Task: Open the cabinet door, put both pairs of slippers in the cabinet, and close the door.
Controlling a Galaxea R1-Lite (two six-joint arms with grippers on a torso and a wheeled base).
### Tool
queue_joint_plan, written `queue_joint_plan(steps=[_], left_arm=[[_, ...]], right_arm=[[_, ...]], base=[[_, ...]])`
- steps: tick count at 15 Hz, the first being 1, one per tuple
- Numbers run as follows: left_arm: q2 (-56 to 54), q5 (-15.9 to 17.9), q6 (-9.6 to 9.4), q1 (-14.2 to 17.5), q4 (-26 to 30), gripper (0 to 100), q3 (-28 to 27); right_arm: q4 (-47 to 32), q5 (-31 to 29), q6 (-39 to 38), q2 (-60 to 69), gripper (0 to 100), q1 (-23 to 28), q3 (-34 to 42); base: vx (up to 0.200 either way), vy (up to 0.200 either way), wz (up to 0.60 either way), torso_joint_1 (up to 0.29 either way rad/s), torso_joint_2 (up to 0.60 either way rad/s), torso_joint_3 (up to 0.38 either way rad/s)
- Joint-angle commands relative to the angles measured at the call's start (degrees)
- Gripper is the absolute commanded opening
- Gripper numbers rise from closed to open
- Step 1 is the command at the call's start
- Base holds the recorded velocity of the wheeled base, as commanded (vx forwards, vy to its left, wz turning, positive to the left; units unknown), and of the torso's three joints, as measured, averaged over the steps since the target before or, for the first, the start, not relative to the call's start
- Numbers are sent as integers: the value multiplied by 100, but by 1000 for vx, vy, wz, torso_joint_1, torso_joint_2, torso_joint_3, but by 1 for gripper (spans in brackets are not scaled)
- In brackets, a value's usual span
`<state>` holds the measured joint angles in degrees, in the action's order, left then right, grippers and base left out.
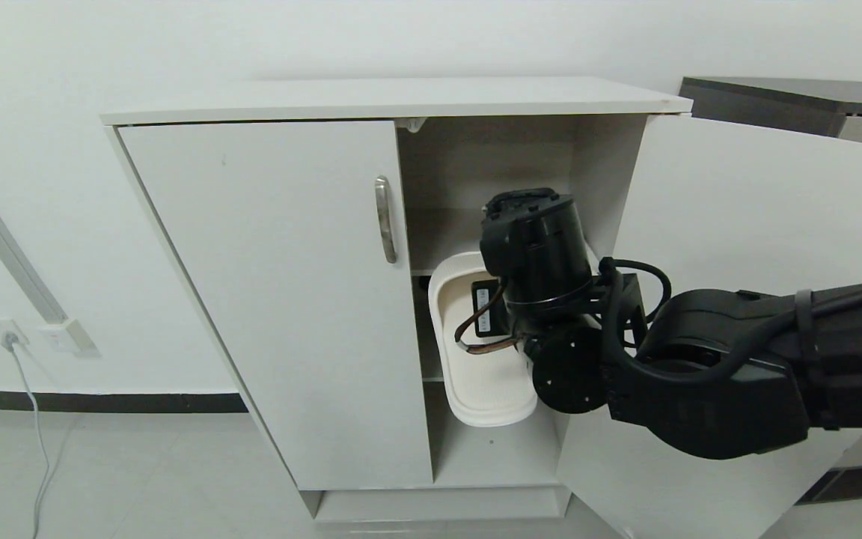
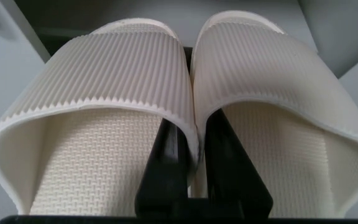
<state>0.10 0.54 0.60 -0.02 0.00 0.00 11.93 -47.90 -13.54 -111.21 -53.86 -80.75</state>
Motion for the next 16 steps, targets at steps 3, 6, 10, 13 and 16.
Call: queue_joint_plan(steps=[3,6,10,13,16], left_arm=[[-1,-1,2,2,0,0,0],[-1,8,2,2,0,0,0],[-1,8,2,2,0,0,0],[-1,8,2,-6,0,0,0],[-1,-18,-16,2,0,0,0]], right_arm=[[11,0,10,12,0,-2,33],[11,0,10,12,0,16,33],[11,0,10,12,0,24,24],[19,0,10,-5,0,77,24],[63,8,1,-111,0,235,24]], base=[[0,0,0,0,0,0],[200,0,0,-1,6,1],[200,0,0,4,2,1],[200,0,0,7,1,-1],[67,0,0,1,-1,1]])
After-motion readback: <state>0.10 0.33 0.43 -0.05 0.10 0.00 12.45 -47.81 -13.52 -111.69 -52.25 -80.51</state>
